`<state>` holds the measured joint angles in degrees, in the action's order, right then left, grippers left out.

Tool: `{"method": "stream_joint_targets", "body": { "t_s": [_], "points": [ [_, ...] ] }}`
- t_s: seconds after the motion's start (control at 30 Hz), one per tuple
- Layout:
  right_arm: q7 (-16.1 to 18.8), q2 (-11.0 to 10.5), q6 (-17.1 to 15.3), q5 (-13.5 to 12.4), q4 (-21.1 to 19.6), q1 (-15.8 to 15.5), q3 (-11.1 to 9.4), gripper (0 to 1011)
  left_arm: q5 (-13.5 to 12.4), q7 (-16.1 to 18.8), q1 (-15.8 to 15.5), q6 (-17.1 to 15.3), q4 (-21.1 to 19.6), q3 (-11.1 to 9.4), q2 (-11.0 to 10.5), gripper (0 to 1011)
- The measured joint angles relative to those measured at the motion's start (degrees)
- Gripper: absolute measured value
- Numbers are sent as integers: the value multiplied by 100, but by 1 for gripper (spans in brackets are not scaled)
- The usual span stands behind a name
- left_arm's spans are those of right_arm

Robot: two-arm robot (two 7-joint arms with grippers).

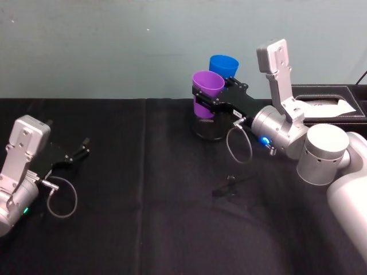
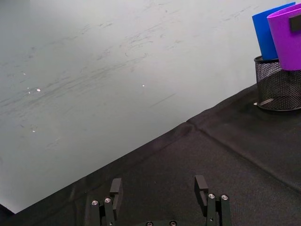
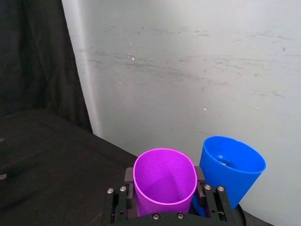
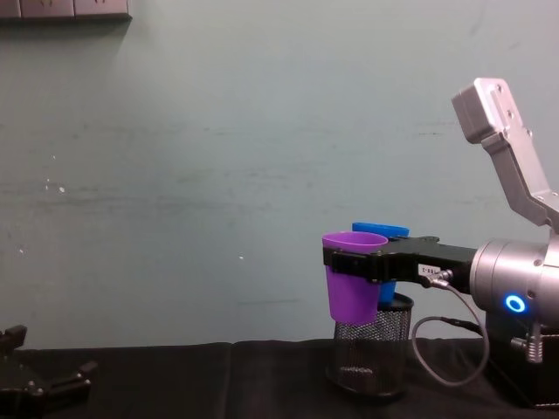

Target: Pick up one cup with a gripper and tap it against the other cup.

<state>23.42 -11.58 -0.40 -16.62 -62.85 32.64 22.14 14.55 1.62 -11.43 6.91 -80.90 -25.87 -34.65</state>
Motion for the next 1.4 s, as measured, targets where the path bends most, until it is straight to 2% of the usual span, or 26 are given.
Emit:
{"method": "stream_joint_targets", "body": {
  "t_s": [1.4],
  "points": [
    [14,1,-5,-3,0,-2,5,733,0,0,0,0,0,0,0,1000]
  ]
}}
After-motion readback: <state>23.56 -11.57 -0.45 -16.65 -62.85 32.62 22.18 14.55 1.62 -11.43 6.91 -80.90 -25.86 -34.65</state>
